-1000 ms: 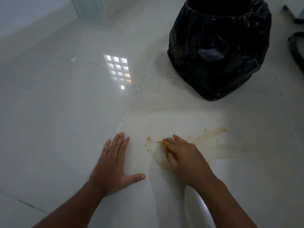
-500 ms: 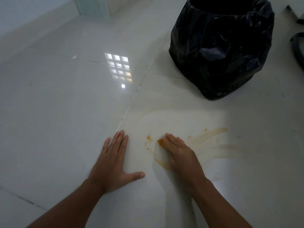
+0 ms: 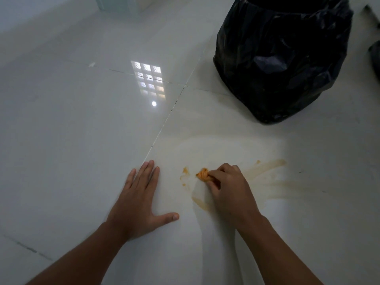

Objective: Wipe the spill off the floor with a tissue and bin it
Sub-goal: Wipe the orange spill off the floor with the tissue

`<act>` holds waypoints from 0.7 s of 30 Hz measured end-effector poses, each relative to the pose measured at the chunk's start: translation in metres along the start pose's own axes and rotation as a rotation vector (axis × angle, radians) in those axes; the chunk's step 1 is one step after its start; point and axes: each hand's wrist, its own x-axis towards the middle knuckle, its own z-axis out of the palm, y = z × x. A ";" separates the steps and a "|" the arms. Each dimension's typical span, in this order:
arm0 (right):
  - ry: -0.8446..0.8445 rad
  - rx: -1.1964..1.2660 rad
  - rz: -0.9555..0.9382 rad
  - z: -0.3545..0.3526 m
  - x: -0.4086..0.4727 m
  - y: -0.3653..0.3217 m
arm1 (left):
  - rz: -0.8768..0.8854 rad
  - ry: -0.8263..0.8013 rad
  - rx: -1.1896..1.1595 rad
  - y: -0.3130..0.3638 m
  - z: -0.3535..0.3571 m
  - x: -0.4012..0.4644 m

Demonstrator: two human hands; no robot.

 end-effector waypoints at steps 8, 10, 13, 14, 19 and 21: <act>0.265 0.249 0.264 -0.012 0.042 0.021 | -0.003 0.000 -0.007 -0.001 0.002 0.000; 0.264 0.211 0.299 -0.011 0.056 0.030 | 0.000 0.001 -0.008 -0.001 0.002 0.000; 0.185 0.105 0.266 -0.005 0.072 0.038 | 0.002 0.000 -0.001 -0.001 0.001 0.000; 0.139 0.093 0.238 -0.003 0.076 0.038 | 0.002 0.004 0.002 -0.001 0.001 0.000; -0.101 0.001 0.068 0.006 0.083 0.024 | -0.004 -0.006 0.004 0.000 0.001 0.000; -0.040 0.064 0.117 0.004 0.083 0.025 | -0.007 -0.009 0.011 0.001 0.000 0.000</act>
